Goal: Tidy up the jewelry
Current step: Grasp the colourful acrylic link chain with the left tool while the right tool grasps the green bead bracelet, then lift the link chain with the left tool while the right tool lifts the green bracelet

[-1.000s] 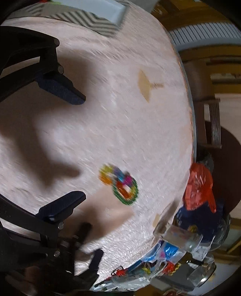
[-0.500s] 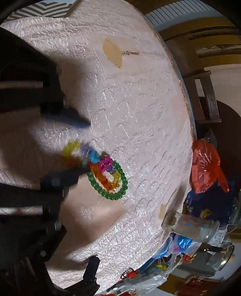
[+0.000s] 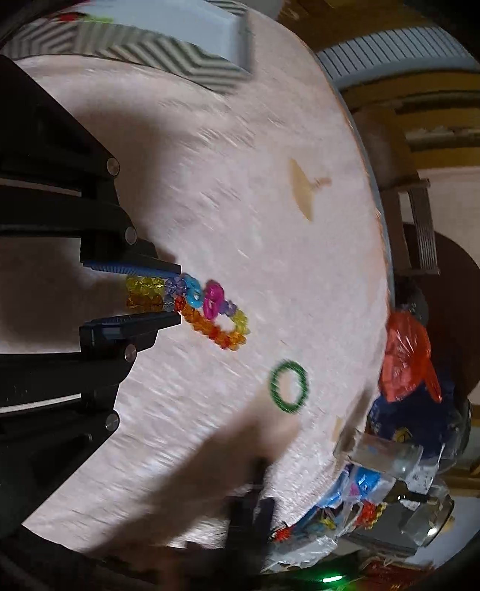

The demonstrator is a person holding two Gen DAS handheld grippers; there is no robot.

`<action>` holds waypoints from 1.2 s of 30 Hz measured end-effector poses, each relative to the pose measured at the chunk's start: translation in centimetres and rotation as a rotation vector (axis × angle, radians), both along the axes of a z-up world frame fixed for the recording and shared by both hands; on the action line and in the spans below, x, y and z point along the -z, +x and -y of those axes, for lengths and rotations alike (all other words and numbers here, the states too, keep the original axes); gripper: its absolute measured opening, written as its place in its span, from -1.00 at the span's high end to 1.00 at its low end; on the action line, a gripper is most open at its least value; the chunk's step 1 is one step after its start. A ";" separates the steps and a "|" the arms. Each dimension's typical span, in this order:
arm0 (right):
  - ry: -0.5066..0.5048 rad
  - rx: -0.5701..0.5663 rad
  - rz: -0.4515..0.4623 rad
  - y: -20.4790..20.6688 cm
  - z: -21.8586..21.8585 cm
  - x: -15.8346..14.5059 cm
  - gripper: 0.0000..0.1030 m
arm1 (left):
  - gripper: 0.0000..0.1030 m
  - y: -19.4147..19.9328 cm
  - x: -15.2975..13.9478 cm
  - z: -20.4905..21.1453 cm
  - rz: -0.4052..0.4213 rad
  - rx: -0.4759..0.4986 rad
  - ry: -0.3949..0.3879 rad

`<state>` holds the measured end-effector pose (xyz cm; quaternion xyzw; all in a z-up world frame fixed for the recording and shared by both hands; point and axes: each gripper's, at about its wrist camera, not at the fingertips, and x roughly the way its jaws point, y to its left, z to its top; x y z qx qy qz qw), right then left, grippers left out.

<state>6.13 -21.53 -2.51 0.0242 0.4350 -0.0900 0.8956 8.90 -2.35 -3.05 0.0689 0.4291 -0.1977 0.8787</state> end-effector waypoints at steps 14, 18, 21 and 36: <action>0.102 -0.302 0.020 8.0 -2.2 -0.2 0.48 | 0.59 -1.3 0.2 -2.0 0.008 -0.070 -0.016; 0.019 -0.323 -0.022 8.4 -3.3 0.6 0.56 | 0.59 -1.1 0.2 -2.4 0.000 -0.081 -0.039; -0.021 -0.351 -0.017 7.8 -4.0 0.5 0.84 | 0.59 -1.0 0.2 -2.5 -0.002 -0.086 -0.045; 0.192 -0.354 0.119 1.2 -5.1 -5.6 0.86 | 0.59 -1.1 0.2 -2.4 0.000 -0.084 -0.037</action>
